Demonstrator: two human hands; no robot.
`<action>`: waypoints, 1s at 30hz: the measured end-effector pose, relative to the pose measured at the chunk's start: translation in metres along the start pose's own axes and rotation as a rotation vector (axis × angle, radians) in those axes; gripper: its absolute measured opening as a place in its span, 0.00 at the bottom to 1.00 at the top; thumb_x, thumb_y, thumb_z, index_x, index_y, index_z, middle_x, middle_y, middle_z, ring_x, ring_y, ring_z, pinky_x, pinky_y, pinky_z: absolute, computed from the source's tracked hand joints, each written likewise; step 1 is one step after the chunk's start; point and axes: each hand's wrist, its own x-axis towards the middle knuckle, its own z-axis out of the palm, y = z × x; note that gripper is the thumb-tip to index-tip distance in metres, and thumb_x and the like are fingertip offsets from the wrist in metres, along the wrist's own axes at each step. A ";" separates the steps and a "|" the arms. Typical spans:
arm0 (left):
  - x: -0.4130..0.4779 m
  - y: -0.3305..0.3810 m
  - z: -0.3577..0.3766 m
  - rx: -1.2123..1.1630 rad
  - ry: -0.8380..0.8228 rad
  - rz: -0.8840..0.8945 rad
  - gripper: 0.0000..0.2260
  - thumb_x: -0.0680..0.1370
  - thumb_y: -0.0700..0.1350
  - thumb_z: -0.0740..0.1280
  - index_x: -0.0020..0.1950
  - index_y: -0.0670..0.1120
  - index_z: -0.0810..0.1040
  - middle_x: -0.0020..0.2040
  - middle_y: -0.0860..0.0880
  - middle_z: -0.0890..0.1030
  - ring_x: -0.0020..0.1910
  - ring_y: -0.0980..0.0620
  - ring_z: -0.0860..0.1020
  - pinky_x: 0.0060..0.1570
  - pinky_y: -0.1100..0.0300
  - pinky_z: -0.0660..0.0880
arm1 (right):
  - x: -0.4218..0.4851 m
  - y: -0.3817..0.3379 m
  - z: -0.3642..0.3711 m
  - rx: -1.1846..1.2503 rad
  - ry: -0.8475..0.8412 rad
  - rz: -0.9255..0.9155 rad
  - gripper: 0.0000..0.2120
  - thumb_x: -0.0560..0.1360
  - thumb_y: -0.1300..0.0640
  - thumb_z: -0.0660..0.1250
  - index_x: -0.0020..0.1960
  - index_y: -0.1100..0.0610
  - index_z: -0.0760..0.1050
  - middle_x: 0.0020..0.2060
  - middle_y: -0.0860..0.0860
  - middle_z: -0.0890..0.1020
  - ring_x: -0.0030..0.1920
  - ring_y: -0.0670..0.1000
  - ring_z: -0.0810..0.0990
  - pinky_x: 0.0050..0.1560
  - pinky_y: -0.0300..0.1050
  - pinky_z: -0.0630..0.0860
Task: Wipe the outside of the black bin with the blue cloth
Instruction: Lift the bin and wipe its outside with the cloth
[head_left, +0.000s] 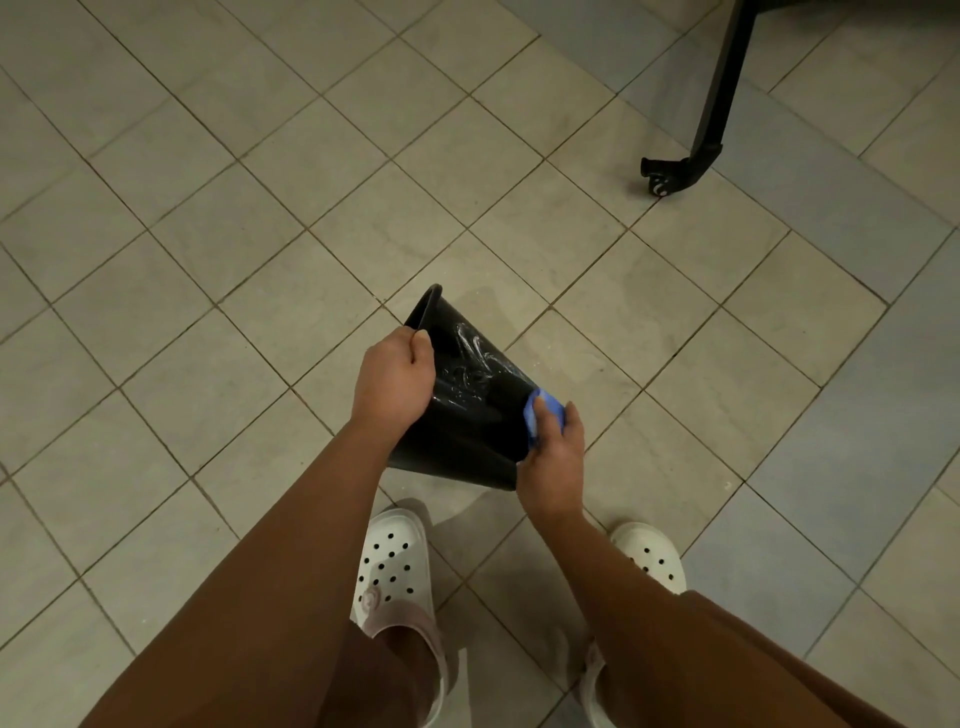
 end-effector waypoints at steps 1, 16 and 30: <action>0.001 -0.002 -0.001 0.000 0.005 -0.013 0.15 0.84 0.46 0.54 0.41 0.43 0.71 0.32 0.50 0.72 0.30 0.56 0.70 0.27 0.70 0.64 | -0.009 0.000 0.003 0.015 -0.006 0.010 0.30 0.75 0.67 0.61 0.74 0.53 0.58 0.74 0.55 0.54 0.73 0.55 0.55 0.70 0.41 0.55; 0.001 -0.002 -0.003 -0.003 -0.002 0.006 0.14 0.84 0.46 0.53 0.43 0.43 0.71 0.33 0.49 0.72 0.31 0.57 0.70 0.29 0.69 0.63 | 0.009 -0.004 0.000 -0.081 -0.063 -0.294 0.35 0.72 0.69 0.65 0.74 0.52 0.59 0.73 0.60 0.58 0.72 0.61 0.59 0.70 0.54 0.65; 0.002 0.000 0.000 -0.049 -0.041 0.040 0.13 0.83 0.45 0.55 0.43 0.43 0.73 0.35 0.50 0.74 0.35 0.58 0.72 0.32 0.66 0.64 | -0.004 -0.017 0.008 -0.106 -0.036 -0.479 0.39 0.66 0.73 0.68 0.73 0.56 0.59 0.71 0.63 0.63 0.72 0.62 0.60 0.69 0.57 0.61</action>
